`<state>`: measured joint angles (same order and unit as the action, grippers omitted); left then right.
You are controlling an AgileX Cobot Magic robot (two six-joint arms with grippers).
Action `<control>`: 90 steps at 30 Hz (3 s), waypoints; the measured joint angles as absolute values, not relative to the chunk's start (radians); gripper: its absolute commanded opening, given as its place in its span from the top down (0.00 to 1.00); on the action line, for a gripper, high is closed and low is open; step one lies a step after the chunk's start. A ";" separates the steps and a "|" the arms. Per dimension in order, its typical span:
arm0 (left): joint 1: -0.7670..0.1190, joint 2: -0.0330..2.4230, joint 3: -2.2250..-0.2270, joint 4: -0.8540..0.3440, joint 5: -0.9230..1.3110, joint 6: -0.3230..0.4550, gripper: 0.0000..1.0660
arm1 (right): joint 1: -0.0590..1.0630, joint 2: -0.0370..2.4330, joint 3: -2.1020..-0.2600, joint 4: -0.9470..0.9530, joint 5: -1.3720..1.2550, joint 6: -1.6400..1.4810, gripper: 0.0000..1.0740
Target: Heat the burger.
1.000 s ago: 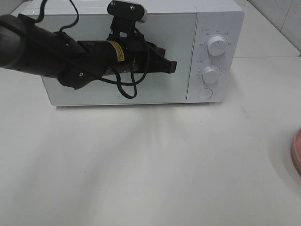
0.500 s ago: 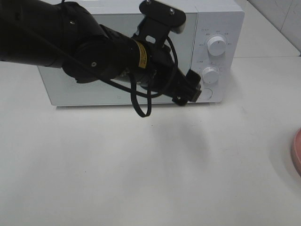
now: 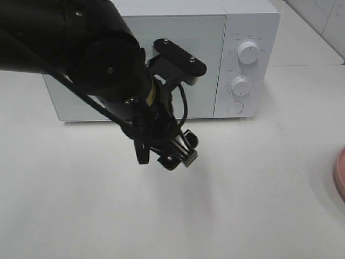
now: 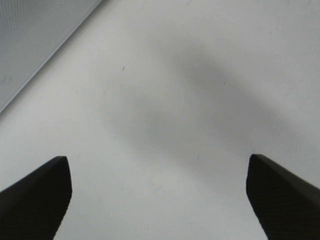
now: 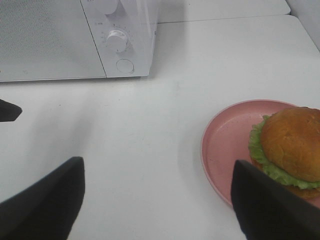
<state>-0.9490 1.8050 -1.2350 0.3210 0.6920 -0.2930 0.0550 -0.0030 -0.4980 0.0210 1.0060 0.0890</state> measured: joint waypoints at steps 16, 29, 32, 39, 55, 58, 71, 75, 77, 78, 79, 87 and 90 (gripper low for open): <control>-0.694 1.649 -1.236 0.119 1.072 -0.205 0.18 | 0.055 -0.003 -0.498 0.021 1.006 0.089 0.29; -0.215 1.522 -1.062 -0.170 1.094 0.041 0.18 | 0.055 -0.003 -0.498 0.021 1.006 0.089 0.29; -0.120 1.475 -0.998 -0.186 1.110 0.065 0.18 | 0.055 -0.003 -0.498 0.021 1.006 0.089 0.29; 0.005 1.291 -0.872 -0.194 1.117 0.081 0.18 | 0.055 -0.003 -0.498 0.021 1.006 0.089 0.29; 0.018 0.756 -0.640 -0.141 1.065 0.073 0.18 | 0.055 -0.003 -0.498 0.021 1.006 0.089 0.29; 0.018 0.645 -0.603 -0.117 1.051 0.070 0.18 | 0.055 -0.003 -0.498 0.021 1.006 0.089 0.29; 0.018 0.299 -0.506 -0.096 1.025 0.063 0.18 | 0.055 -0.003 -0.498 0.021 1.006 0.089 0.29; 0.018 0.230 -0.500 -0.095 1.041 0.061 0.18 | 0.055 -0.003 -0.498 0.021 1.006 0.089 0.29; 0.018 0.204 -0.500 -0.095 1.042 0.059 0.18 | 0.055 -0.003 -0.498 0.021 1.006 0.089 0.29; 0.018 0.194 -0.500 -0.095 1.042 0.059 0.18 | 0.055 -0.003 -0.498 0.021 1.006 0.089 0.29; 0.018 0.165 -0.500 -0.093 1.042 0.059 0.18 | 0.055 -0.003 -0.498 0.021 1.006 0.089 0.29; 0.018 0.028 -0.500 -0.089 1.042 0.059 0.18 | 0.055 -0.003 -0.498 0.021 1.006 0.089 0.29; 0.018 -0.001 -0.500 -0.089 1.042 0.059 0.18 | 0.055 -0.003 -0.498 0.021 1.006 0.089 0.29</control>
